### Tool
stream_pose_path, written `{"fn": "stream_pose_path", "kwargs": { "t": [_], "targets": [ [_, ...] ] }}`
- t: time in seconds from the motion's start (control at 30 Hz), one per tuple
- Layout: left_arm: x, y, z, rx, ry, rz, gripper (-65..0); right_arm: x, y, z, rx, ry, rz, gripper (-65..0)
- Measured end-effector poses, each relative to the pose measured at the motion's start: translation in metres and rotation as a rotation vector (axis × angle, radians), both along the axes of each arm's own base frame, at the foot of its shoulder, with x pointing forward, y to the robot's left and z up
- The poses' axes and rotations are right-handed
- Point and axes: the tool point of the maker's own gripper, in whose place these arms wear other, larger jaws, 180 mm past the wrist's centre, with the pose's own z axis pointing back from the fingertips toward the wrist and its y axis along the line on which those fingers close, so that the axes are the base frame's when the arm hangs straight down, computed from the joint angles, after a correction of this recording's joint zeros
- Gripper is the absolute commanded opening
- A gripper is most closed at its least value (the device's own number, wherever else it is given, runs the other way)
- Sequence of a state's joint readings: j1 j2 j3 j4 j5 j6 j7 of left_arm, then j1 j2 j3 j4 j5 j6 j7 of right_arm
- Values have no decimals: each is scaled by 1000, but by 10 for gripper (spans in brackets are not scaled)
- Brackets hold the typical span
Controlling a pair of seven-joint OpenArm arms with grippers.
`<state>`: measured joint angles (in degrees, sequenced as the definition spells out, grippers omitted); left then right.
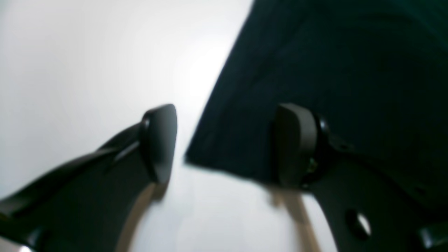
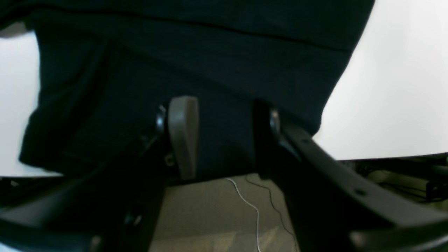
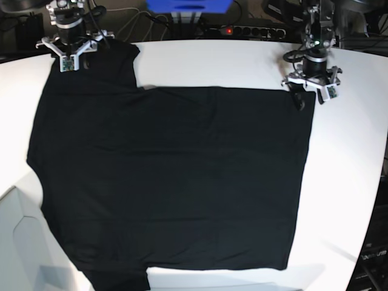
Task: Fold the T-shirt properly
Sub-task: 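Lower both grippers onto the shirt's shoulder and sleeve edges, then grasp the shirt edges with both grippers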
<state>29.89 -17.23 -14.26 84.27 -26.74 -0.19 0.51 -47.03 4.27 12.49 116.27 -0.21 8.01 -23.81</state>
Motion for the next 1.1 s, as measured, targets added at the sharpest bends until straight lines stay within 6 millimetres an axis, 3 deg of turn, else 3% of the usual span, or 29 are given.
{"fn": "stream_pose_path", "kwargs": {
  "t": [0.17, 0.43, 0.53, 0.73, 0.87, 1.1],
  "targets": [
    [-2, -1, -3, 3, -6, -3, -261, 0, 0, 0, 0, 2, 0, -389],
    [-13, 1, -6, 6, 8, 3, -551, 3, -1, 0, -2, -4, -3, -385],
    [-12, 0, -5, 3, 5, 4, -650, 11, -12, 7, -22, -38, -20, -366],
    [-11, -1, -3, -2, 4, 3, -649, 22, -54, 22, -107, -87, -101, -358],
    [-12, -2, -2, -6, 13, -1, -649, 28, -58, 23, -103, -51, -10, -358],
    [-15, -2, -3, -5, 14, -4, -649, 46, -93, 23, -134, 61, 19, -358]
  ]
}}
